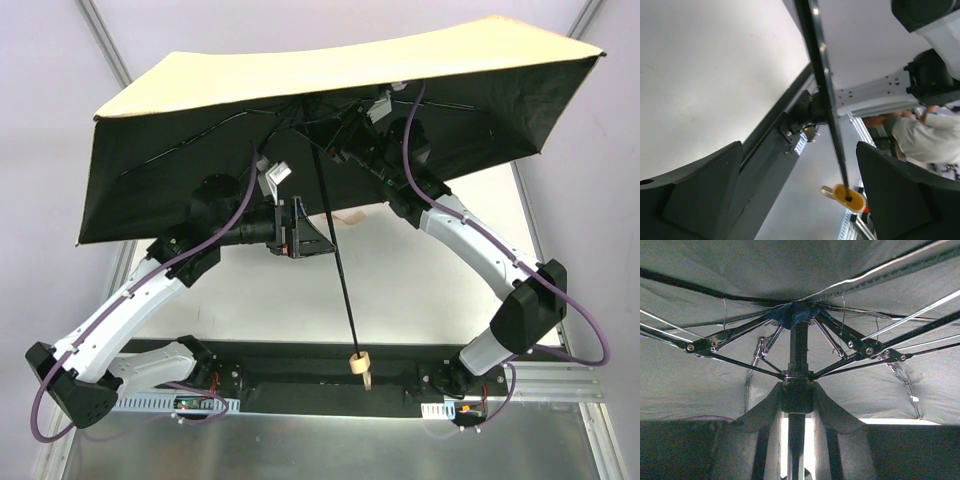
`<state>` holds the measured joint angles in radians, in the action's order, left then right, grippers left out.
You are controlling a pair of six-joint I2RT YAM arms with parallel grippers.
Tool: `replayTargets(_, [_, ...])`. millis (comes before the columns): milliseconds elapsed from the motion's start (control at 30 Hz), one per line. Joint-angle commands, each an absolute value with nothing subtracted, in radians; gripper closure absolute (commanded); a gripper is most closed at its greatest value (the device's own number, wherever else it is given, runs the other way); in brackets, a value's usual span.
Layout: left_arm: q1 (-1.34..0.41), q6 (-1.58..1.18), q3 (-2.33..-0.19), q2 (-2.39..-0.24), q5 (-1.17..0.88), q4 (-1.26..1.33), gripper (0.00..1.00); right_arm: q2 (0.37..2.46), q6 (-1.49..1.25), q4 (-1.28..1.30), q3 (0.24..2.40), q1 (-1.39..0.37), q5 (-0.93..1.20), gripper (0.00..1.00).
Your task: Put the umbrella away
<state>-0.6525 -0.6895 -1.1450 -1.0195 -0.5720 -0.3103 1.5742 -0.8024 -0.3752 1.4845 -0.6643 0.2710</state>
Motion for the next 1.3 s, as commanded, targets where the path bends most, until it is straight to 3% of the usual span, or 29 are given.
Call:
replayTargets(0, [-0.640,-0.758,-1.124,-1.034,-0.762,-0.092,0.06,1.575,-0.776,-0.515,1.532,-0.666,0.305,1.00])
replayTargets(300, [-0.635,-0.756,-1.057,-1.043,-0.678,-0.080,0.26,1.536,-0.779,-0.525,1.520,-0.704,0.221,1.00])
replayTargets(467, [-0.635,-0.700,-1.057,-1.066,-0.679,-0.061,0.27,1.519,-0.772,-0.525,1.520,-0.738,0.169,1.00])
replayTargets(667, [-0.634,-0.650,-1.032,-1.023,-0.605,-0.097,1.00,1.480,-0.750,-0.465,1.491,-0.744,0.108,1.00])
replayTargets(700, [-0.634,-0.638,-1.020,-1.005,-0.591,-0.104,1.00,1.471,-0.756,-0.404,1.490,-0.738,0.094,0.99])
replayTargets(867, [-0.629,-0.617,-1.015,-0.992,-0.589,-0.143,1.00,1.442,-0.781,-0.296,1.441,-0.733,0.017,0.48])
replayTargets(900, [-0.629,-0.617,-1.020,-1.002,-0.609,-0.149,1.00,1.448,-0.796,-0.293,1.436,-0.729,0.006,0.44])
replayTargets(1100, [-0.629,-0.604,-1.060,-1.034,-0.611,-0.222,1.00,1.537,-0.747,-0.246,1.560,-0.716,0.038,0.26])
replayTargets(1267, [-0.629,-0.606,-1.100,-1.055,-0.603,-0.264,1.00,1.609,-0.661,-0.141,1.698,-0.715,0.068,0.25])
